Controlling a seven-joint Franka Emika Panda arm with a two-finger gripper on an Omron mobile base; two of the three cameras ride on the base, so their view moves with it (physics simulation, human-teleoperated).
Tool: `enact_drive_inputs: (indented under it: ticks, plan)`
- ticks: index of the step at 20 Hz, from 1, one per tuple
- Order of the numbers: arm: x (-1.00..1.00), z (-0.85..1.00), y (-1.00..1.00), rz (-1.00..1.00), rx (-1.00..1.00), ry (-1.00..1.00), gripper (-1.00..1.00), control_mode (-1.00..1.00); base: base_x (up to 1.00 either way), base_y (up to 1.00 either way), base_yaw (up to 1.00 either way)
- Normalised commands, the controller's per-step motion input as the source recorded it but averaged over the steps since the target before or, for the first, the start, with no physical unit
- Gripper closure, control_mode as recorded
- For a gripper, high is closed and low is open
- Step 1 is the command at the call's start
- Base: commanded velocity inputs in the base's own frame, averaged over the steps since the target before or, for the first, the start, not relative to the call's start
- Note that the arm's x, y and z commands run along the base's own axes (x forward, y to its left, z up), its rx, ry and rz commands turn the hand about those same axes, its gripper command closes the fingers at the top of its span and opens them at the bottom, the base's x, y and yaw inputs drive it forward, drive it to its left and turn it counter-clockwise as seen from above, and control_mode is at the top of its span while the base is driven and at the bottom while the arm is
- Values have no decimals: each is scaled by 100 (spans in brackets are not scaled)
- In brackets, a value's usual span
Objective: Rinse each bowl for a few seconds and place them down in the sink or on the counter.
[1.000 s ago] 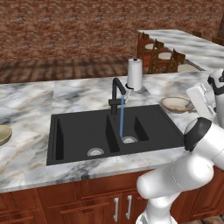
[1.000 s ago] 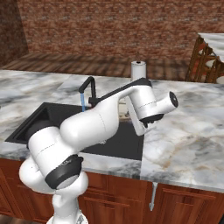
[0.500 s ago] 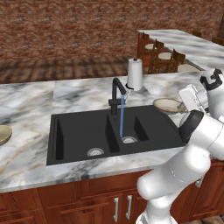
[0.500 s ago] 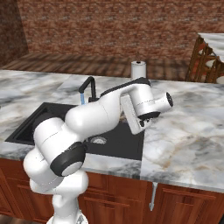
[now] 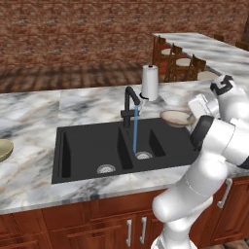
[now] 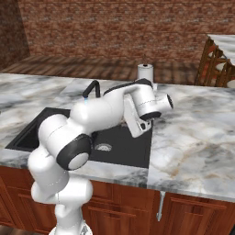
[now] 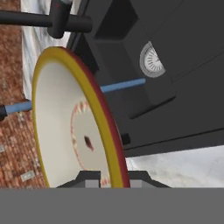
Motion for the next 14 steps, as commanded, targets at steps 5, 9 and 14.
enact_drive_inputs:
  ticks: [5,9,14]
  plan:
    - [22,-7,33,10,1,0,100,-100,0,0,0]
    - [21,-9,33,10,0,0,100,-100,0,0,0]
    - [13,-6,26,10,0,-2,100,-100,0,0,0]
